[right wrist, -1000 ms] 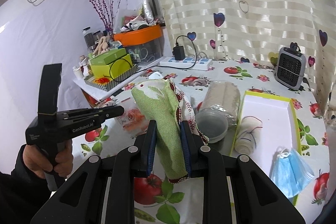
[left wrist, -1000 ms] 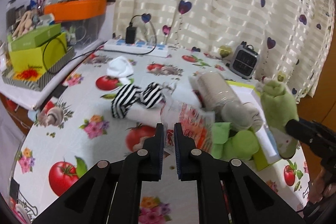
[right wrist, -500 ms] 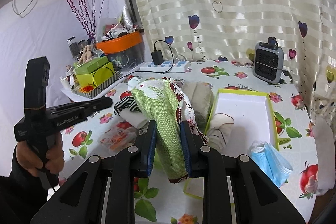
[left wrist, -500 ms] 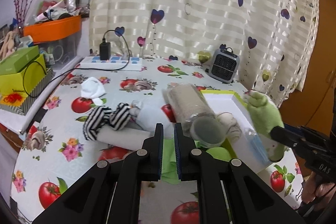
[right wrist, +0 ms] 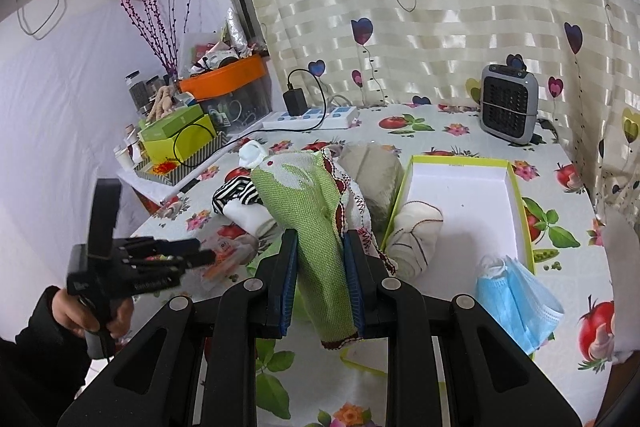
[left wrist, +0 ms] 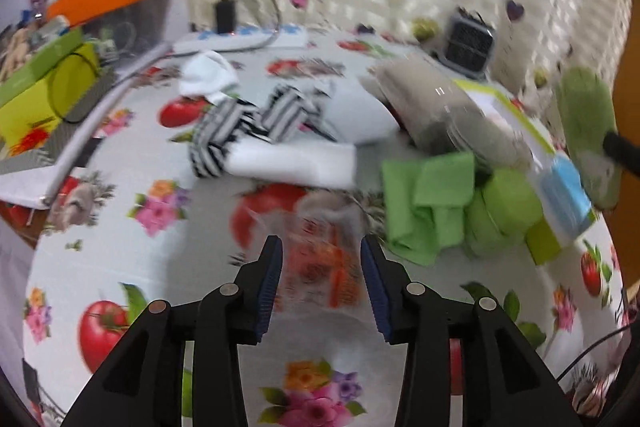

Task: Organize soft objects
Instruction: 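Lift plastic bag with left tool while right tool holds green cloth near box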

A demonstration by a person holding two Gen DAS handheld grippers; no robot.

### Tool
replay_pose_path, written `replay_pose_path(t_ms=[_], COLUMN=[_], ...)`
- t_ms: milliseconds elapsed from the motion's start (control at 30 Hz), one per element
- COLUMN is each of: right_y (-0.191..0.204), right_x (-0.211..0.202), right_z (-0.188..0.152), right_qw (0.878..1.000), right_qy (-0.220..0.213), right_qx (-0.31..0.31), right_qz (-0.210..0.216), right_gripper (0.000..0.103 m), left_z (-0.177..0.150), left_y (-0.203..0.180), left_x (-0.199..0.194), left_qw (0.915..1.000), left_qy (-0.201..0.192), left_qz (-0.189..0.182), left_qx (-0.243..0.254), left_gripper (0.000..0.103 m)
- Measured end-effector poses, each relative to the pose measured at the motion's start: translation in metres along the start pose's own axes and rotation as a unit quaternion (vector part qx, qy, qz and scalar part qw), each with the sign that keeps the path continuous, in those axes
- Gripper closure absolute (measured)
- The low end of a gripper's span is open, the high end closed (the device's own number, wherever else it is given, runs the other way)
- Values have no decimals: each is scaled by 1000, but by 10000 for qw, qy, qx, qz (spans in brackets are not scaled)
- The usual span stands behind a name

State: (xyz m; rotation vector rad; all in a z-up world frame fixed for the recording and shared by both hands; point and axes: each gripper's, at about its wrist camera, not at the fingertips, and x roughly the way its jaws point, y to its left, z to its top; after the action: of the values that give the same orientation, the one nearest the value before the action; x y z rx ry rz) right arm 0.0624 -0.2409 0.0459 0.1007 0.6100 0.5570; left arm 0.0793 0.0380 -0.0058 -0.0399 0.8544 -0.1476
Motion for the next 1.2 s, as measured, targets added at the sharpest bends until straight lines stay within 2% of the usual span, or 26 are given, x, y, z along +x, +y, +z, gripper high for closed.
replay_pose_path(t_ms=[133,200,333,500,800,1033,1200], right_y=[-1,-1,0,4,5,8,8], right_x=[-2,-2,-1,1,2,3,3], right_z=[0,0,0,-1,-1,-2,-2], right_qw=[10000,10000,10000,10000,10000,10000,10000], right_qy=[-14,-22,-8,30,39,52,45], right_qx=[26,36,12,-5,-10,-19,-14], right_qz=[-30,-29,0,22,34,33,35], right_gripper=[80,80,80,80,80,79,79], left_z=[-5,-7,-14,-16,-16,-13,-17], left_y=[-9,-7,-5,-4,-2,-4,-6], left_x=[11,15,28,27,26,28,27], left_qw=[9997,9995,9982,9984,9987,9982,9984], left_qy=[77,129,349,283,217,319,218], left_qz=[78,153,362,377,321,387,441], left_qx=[225,257,318,323,324,322,267], left_gripper=[55,47,41,35,35,35,34])
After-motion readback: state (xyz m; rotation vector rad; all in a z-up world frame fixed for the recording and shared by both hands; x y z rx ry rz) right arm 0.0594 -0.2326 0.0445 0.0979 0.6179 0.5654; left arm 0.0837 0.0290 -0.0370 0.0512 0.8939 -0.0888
